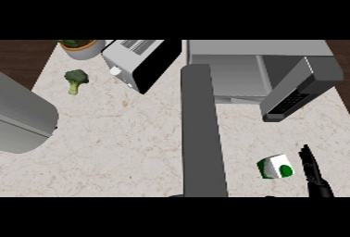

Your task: Pick up the milk, place it into the microwave and close the microwave

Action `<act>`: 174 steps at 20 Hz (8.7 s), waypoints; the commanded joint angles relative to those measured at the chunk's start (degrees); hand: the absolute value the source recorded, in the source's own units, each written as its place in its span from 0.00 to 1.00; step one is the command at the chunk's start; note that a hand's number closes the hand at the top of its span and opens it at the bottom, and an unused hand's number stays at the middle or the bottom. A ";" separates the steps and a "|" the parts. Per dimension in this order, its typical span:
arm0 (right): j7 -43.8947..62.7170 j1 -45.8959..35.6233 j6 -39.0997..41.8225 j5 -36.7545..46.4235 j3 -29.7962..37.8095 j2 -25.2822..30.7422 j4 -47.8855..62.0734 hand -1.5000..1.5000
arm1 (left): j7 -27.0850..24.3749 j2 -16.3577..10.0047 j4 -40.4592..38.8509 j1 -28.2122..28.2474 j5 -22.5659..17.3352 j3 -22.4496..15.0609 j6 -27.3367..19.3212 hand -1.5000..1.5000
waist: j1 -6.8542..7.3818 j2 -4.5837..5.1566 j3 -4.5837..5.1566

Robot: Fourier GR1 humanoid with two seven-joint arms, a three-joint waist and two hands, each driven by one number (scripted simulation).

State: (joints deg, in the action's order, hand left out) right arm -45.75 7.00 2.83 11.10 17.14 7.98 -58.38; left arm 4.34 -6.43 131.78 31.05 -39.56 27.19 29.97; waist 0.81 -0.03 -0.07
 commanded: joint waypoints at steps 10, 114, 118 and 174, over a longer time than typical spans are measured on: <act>-17.13 -16.10 -0.18 0.31 3.79 4.48 32.44 0.00 | 2.17 1.00 3.77 3.78 -8.28 4.19 3.90 0.00 | 0.29 0.07 -0.05; 9.55 -64.60 -32.90 9.28 0.74 21.50 54.12 1.00 | 8.25 -6.74 -8.76 -16.54 -5.39 4.43 7.15 0.00 | 11.21 7.24 -0.11; 4.38 -68.82 -18.78 2.24 6.66 13.93 51.76 0.00 | 7.97 -6.60 -9.70 -16.82 -3.99 4.50 7.59 0.00 | 11.24 5.67 -0.71; -4.80 -54.74 6.14 -2.62 9.10 -2.43 50.29 0.00 | -3.30 6.24 -25.33 -16.74 26.76 -13.89 27.98 0.00 | -0.96 -0.18 0.13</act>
State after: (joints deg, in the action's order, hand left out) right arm -48.13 -51.71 6.37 9.09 26.79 9.15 -7.18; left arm 4.95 -0.96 109.54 14.98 -18.67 12.75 55.01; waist 1.00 0.39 -0.03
